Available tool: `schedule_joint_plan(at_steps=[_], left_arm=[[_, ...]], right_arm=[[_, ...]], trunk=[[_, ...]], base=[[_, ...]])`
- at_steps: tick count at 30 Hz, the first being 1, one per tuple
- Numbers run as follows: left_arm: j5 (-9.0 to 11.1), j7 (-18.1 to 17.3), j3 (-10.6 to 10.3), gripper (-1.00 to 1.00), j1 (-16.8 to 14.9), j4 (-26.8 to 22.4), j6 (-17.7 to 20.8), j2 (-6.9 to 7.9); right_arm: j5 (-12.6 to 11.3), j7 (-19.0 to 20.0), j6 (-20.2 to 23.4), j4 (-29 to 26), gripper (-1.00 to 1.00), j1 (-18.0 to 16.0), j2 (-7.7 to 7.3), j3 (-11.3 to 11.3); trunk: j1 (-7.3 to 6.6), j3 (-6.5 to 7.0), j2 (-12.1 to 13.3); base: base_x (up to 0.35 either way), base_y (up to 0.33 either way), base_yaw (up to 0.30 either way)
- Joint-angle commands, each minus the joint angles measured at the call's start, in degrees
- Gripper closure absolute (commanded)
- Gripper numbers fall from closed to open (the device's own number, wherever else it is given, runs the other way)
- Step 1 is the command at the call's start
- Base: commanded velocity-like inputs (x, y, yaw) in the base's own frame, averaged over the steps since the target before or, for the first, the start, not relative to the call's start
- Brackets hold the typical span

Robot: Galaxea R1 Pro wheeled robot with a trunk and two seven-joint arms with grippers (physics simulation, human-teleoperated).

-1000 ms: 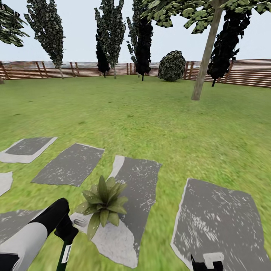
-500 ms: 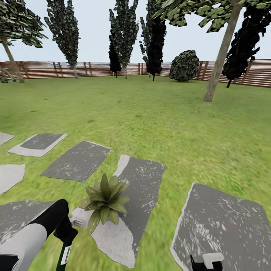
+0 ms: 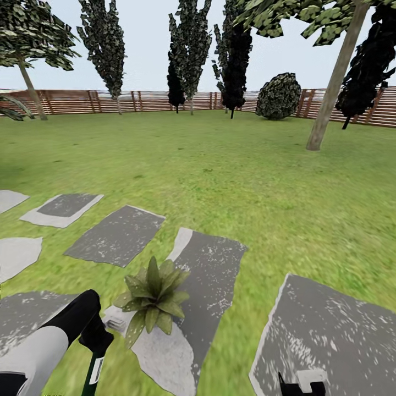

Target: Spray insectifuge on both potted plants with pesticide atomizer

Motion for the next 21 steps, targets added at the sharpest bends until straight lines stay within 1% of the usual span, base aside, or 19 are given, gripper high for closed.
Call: schedule_joint_plan(at_steps=[1,5,11,14,17,21], left_arm=[[-0.49,-0.59,-0.20,1.00,-0.03,-0.10,0.21,0.03],[-0.50,-0.59,-0.20,1.00,-0.03,-0.10,0.22,0.03],[-0.31,-0.59,-0.14,1.00,-0.03,-0.17,0.25,0.03],[-0.22,-0.59,-0.06,1.00,-0.03,-0.26,0.28,0.03],[-0.16,-0.59,-0.03,1.00,-0.03,-0.32,0.29,0.03],[-0.15,-0.60,0.14,1.00,-0.03,-0.36,0.29,-0.03]], right_arm=[[0.61,-0.41,-0.15,0.11,-1.00,-0.04,0.00,-0.17],[0.61,-0.43,-0.17,0.11,-1.00,-0.04,-0.01,-0.20],[0.61,-0.42,-0.17,0.13,-1.00,-0.04,0.04,-0.15],[0.61,-0.38,-0.16,0.14,-1.00,-0.04,0.04,-0.17],[0.61,-0.38,-0.13,0.13,-1.00,-0.04,0.04,-0.19],[0.61,-0.36,-0.10,0.14,-1.00,-0.04,0.03,-0.18]], trunk=[[0.00,-0.05,-0.02],[0.00,-0.05,-0.02],[0.00,-0.05,-0.02],[0.00,-0.05,-0.02],[0.00,-0.05,-0.02],[0.00,-0.05,-0.02]], base=[[0.059,-0.255,0.199],[0.011,-0.268,0.252],[-0.067,-0.274,0.275],[0.071,-0.271,0.272],[0.168,-0.246,0.117],[0.205,-0.229,0.020]])
